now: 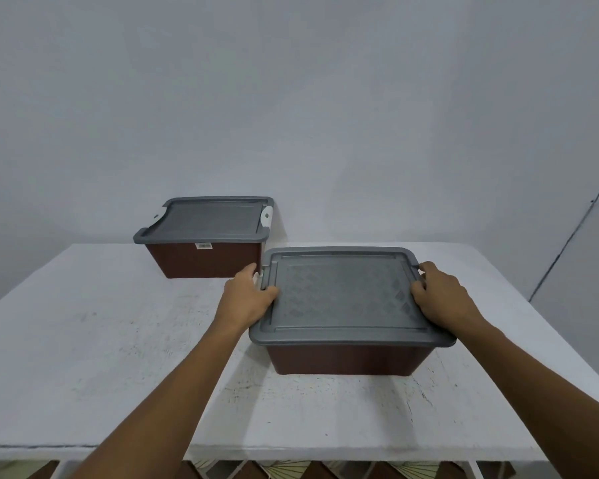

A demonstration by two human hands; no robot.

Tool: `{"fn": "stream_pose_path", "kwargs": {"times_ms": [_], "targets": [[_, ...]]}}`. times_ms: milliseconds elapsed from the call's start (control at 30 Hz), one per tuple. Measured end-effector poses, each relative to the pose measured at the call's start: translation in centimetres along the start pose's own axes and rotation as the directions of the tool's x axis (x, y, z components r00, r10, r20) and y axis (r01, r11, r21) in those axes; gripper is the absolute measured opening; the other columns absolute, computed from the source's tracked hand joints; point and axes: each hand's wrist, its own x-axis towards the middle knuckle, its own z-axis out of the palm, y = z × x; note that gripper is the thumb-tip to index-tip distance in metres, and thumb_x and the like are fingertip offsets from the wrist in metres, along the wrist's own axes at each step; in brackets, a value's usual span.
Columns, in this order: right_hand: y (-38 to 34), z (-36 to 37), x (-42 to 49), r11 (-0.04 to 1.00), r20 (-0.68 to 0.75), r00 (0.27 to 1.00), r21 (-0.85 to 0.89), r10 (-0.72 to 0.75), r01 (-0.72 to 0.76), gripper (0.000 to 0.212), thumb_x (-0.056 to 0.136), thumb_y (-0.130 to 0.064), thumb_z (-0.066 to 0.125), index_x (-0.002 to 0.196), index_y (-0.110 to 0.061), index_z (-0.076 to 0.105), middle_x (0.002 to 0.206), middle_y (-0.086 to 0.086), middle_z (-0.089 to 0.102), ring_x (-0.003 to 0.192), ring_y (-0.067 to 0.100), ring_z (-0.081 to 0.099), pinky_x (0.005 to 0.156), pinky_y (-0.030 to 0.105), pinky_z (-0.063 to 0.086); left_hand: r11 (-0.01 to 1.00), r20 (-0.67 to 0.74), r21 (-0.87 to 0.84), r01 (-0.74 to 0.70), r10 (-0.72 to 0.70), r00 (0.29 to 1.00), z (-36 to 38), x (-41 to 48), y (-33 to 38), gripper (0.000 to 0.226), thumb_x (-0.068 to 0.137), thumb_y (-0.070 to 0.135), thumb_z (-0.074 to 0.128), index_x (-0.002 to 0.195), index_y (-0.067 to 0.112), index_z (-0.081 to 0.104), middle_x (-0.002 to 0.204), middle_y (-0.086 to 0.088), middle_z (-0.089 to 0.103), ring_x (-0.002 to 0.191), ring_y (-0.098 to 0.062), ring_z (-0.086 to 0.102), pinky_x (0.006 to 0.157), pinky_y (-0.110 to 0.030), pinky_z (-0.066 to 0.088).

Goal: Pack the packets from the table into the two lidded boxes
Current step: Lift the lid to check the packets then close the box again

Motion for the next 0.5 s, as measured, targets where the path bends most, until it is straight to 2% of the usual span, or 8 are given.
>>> {"fn": "stream_pose_path", "kwargs": {"times_ms": [133,300,333,433,500], "targets": [[-0.1,0.1,0.0,0.999,-0.025,0.999,-0.027,-0.031,0.031,0.042,0.096,-0.025,0.039,0.135,-0.012,0.043,0.121,0.013,0.061,0.097,0.032,0.057,0.078,0.039,0.046,0.968,-0.065,0.197,-0.159,0.174,0.983,-0.3,-1.0,0.7,0.040,0.091,0.019,0.059,0.131,0.013,0.055,0.123,-0.005,0.063,0.107,-0.023,0.058,0.087,-0.029,0.045],[-0.1,0.0,-0.2,0.999,-0.049,0.999,-0.046,-0.017,0.014,0.043,0.097,-0.028,0.040,0.137,-0.015,0.043,0.122,0.010,0.061,0.095,0.030,0.058,0.075,0.037,0.044,0.891,-0.040,0.373,-0.258,0.293,0.955,0.1,-0.6,0.7,0.028,0.097,0.020,0.050,0.123,0.010,0.053,0.111,-0.007,0.064,0.089,-0.020,0.058,0.085,-0.033,0.049],[-0.1,0.0,-0.3,0.999,-0.054,0.998,-0.052,-0.012,0.009,0.043,0.097,-0.028,0.040,0.137,-0.016,0.043,0.122,0.010,0.062,0.094,0.030,0.058,0.074,0.036,0.044,0.858,-0.017,0.426,-0.287,0.325,0.945,0.4,-0.6,0.7,0.028,0.098,0.019,0.047,0.123,0.009,0.052,0.112,-0.008,0.063,0.088,-0.020,0.057,0.085,-0.033,0.049],[-0.1,0.0,-0.2,0.998,-0.060,0.998,-0.056,0.004,-0.008,0.043,0.096,-0.028,0.041,0.138,-0.017,0.044,0.122,0.009,0.062,0.094,0.029,0.058,0.074,0.036,0.045,0.780,0.047,0.501,-0.374,0.407,0.912,1.5,-0.6,0.6,0.031,0.101,0.022,0.039,0.124,0.006,0.052,0.129,-0.011,0.053,0.108,-0.024,0.055,0.095,-0.035,0.045],[-0.3,-0.1,-0.4,0.999,-0.068,0.998,-0.035,0.012,-0.015,0.045,0.096,-0.028,0.042,0.139,-0.018,0.043,0.123,0.010,0.062,0.098,0.032,0.059,0.079,0.039,0.046,0.754,0.047,0.521,-0.400,0.443,0.895,1.8,-0.4,0.2,0.031,0.102,0.024,0.036,0.121,0.007,0.054,0.130,-0.011,0.053,0.111,-0.023,0.053,0.099,-0.037,0.043]]}}
